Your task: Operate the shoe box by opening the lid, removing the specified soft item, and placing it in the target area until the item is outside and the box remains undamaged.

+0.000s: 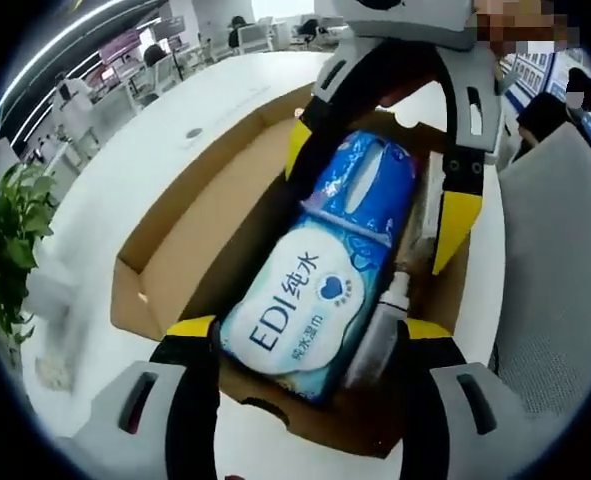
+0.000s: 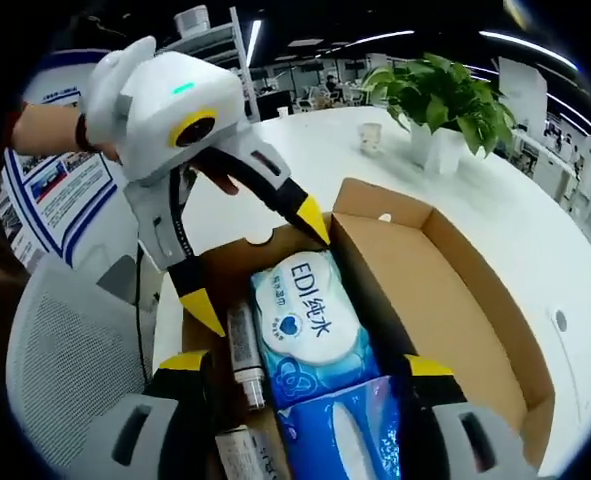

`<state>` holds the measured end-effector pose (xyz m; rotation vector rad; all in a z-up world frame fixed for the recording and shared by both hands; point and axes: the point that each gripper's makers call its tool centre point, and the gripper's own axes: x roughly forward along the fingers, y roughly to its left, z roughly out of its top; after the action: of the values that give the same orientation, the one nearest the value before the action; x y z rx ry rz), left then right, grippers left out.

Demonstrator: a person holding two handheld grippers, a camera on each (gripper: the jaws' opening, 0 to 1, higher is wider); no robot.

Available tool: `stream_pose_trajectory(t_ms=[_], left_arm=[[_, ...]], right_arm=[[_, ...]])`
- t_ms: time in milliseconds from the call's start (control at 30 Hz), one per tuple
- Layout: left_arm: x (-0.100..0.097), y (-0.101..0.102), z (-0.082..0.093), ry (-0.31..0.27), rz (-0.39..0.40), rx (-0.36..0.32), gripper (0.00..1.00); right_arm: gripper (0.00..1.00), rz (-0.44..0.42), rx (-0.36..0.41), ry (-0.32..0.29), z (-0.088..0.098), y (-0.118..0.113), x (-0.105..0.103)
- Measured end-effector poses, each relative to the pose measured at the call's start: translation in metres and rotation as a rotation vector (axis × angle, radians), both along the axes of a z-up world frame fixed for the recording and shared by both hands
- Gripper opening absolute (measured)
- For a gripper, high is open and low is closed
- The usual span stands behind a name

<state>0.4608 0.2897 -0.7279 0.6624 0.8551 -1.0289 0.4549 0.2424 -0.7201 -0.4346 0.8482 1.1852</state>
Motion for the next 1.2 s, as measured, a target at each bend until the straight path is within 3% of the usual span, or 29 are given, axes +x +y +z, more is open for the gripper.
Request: stream_pose_trajectory(t_ms=[100, 233, 467, 767, 1033, 1200], left_arm=[[0.002, 0.000, -0.006, -0.002, -0.025, 0.025, 0.73], [0.006, 0.000, -0.017, 0.002, -0.062, 0.057, 0.72], [0.011, -0.001, -0.026, 0.025, -0.076, 0.038, 0.71], [0.015, 0.000, -0.035, -0.011, -0.152, 0.088, 0.66], [0.011, 0.002, -0.035, -0.034, -0.186, 0.081, 0.67], [0.005, 0.002, -0.033, -0.016, -0.182, 0.071, 0.65]], right_arm=[[0.71, 0.005, 0.001, 0.013, -0.006, 0.006, 0.003], [0.69, 0.063, -0.056, 0.019, -0.021, 0.010, 0.000], [0.70, 0.099, -0.090, 0.025, -0.038, 0.015, -0.002], [0.65, 0.191, -0.177, -0.053, -0.052, 0.011, 0.001], [0.67, 0.154, -0.130, -0.050, -0.050, 0.014, 0.000], [0.67, 0.168, -0.135, -0.042, -0.049, 0.014, -0.008]])
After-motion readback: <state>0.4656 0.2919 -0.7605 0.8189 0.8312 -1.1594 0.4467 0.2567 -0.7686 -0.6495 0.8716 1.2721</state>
